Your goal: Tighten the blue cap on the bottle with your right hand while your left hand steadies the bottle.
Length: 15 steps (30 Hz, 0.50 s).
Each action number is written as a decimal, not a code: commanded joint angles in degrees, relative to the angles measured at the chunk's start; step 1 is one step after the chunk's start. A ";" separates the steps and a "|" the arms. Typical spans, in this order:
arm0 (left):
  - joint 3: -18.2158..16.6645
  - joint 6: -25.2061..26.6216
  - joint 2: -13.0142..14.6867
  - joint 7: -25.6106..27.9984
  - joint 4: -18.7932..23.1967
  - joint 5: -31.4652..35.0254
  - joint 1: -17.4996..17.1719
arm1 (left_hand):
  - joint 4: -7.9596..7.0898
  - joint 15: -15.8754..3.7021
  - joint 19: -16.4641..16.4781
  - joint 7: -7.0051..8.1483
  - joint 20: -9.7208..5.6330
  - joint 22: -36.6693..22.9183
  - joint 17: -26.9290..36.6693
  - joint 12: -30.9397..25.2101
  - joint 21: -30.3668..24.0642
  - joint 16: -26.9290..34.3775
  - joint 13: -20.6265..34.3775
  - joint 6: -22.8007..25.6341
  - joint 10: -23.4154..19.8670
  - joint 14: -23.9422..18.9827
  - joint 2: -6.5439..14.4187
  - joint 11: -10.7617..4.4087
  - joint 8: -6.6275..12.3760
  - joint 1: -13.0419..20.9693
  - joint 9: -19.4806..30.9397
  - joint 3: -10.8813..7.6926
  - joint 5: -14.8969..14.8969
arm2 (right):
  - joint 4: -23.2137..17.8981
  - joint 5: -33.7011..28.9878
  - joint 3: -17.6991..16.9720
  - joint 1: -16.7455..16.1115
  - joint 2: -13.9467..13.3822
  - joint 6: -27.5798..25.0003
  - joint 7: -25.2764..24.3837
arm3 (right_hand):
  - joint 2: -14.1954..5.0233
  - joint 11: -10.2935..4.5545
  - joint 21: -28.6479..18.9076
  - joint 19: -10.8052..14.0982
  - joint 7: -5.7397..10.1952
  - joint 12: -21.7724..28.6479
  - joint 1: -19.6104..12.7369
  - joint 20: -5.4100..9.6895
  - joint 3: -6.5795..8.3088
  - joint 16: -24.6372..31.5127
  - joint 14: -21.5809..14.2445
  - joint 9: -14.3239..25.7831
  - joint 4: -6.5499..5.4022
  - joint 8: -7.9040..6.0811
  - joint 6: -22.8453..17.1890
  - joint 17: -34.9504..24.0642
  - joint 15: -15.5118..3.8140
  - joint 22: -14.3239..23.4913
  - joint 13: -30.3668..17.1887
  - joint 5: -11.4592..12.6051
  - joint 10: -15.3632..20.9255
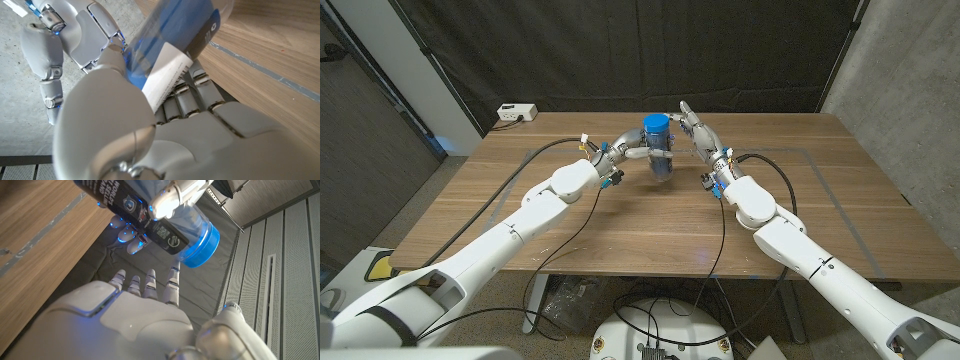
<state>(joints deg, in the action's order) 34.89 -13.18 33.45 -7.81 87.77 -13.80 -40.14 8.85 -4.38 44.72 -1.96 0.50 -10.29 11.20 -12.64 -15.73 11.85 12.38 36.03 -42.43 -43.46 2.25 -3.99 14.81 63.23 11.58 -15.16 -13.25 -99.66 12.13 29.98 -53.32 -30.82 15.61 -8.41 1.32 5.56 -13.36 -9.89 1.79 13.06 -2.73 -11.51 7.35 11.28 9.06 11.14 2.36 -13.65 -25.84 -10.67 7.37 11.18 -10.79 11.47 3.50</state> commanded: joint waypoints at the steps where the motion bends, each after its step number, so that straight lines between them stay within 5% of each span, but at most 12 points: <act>1: -0.20 -0.41 -0.16 -0.07 -0.57 -0.21 0.20 | -1.67 0.07 0.80 -1.52 -0.49 -0.12 0.11 0.21 -0.52 -0.19 0.17 2.07 -0.40 -0.23 6.01 -0.23 -0.15 5.29 0.31 -2.07 0.13 | -0.71 0.01 -0.47 -0.77 -0.18 0.02 -0.71 | -0.14 0.05 -0.35 -8.06 -0.21 0.62 -0.86 -0.46 -0.06 0.27 -0.79 0.32 0.41 -0.92 -1.98 0.04 -0.13 0.18 -0.08 0.34 0.75; 6: -0.12 -0.60 -0.37 -0.21 -0.85 -0.38 0.26 | -1.67 0.01 0.79 -1.59 -0.44 -0.13 0.10 0.27 -0.48 -0.22 0.17 2.07 -0.36 -0.20 5.99 -0.14 -0.22 5.26 0.31 -2.17 0.13 | -1.35 0.52 -0.93 -1.45 -0.47 0.72 -0.68 | -0.30 -0.07 -0.41 -7.77 0.13 0.83 -0.97 -0.52 -0.05 0.28 -1.20 0.38 0.43 -1.21 -2.98 0.04 -0.20 0.18 -0.08 0.35 1.38; 8: -0.04 -0.64 -0.42 -0.22 -0.89 -0.27 0.32 | -1.66 0.06 0.76 -1.63 -0.42 -0.13 0.11 0.32 -0.45 -0.23 0.17 2.02 -0.29 -0.20 5.98 -0.20 -0.28 5.25 0.31 -2.23 0.12 | -1.63 0.63 -1.09 -1.73 -0.67 1.12 -0.56 | -0.75 -1.70 -0.45 -7.53 0.63 0.92 -1.24 -0.50 0.13 0.22 -1.47 0.46 0.48 -1.23 -3.31 0.05 -0.15 0.17 -0.07 0.37 1.76; 15: 0.20 -0.53 -0.90 -0.90 -1.79 -0.73 0.94 | -1.67 0.06 0.75 -1.63 -0.37 -0.14 0.11 0.35 -0.39 -0.26 0.18 2.10 -0.36 -0.19 5.97 -0.35 -0.38 5.18 0.32 -2.42 0.13 | -2.60 0.99 -1.40 -2.52 -1.08 2.06 -0.06 | -1.18 -3.08 -0.54 -7.06 1.01 1.04 -1.63 -0.50 0.31 0.29 -2.22 0.50 0.62 -1.29 -3.89 0.06 -0.20 0.16 -0.05 0.34 2.30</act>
<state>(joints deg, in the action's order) 34.79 -13.60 33.06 -8.06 86.94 -14.13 -39.80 9.02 -4.38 44.72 -1.96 0.50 -10.27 11.20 -12.64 -15.92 11.64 12.38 36.03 -42.44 -43.46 2.25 -3.96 14.58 63.23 11.58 -15.33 -13.25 -101.03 12.56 29.13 -54.74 -31.31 16.36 -8.88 0.27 3.05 -13.69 -10.08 2.65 13.87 -3.78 -11.69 7.28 11.27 7.32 11.31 2.93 -14.49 -29.07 -10.67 7.06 11.19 -10.64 11.47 5.42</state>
